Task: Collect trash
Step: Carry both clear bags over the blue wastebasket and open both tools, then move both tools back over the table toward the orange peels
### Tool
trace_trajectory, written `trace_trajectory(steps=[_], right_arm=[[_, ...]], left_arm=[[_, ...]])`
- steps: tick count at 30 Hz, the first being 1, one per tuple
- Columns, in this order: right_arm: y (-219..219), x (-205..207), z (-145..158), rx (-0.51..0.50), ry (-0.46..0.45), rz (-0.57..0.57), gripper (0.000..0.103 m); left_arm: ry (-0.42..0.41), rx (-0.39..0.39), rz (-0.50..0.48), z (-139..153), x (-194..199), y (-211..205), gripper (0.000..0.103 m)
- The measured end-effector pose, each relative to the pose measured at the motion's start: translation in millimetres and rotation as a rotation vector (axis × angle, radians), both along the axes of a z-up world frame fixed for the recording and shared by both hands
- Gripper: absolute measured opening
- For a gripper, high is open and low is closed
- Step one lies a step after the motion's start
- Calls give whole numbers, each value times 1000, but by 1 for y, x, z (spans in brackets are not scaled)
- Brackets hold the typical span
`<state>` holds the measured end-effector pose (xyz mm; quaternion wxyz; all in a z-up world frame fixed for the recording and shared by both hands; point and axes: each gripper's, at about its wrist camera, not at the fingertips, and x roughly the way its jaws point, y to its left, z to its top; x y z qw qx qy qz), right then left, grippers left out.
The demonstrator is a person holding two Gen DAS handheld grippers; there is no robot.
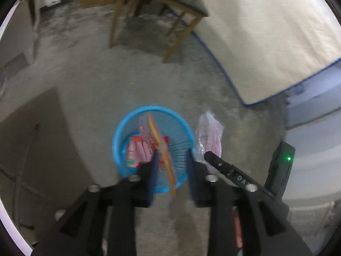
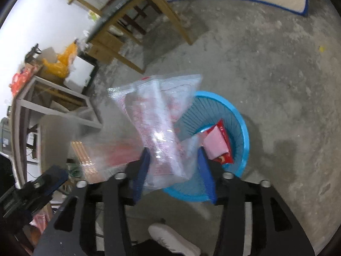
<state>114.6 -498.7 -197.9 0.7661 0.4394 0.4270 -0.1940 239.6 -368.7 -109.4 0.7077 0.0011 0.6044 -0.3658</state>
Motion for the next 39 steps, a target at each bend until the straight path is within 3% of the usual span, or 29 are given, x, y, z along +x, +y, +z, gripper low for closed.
trace_trajectory(steps=[3,8,14,19,29,34,39], right_arm=[[2,6,-20,1,57,21,50],[11,2,-22,-9,62,43,50],[11,-7,4,-58,1,49,51],[11,-21,31,-102,-62,61,55],[30,-52,67,-173,-114,101,61],[39,-69,80,-164,-129,82,61],[65,-67,113,-204,-171,155,68]], left_arm=[[13,-26,22,1,2,12,31],[-90,-29,33,25,-2,32,35],[-166,-89,53,64,-9,55,44],[-230,-143,66,98,-25,85,58],[-416,-252,111,165,-74,189,75],[-498,-253,125,179,-95,240,79],[-559,-249,165,175,-125,298,83]])
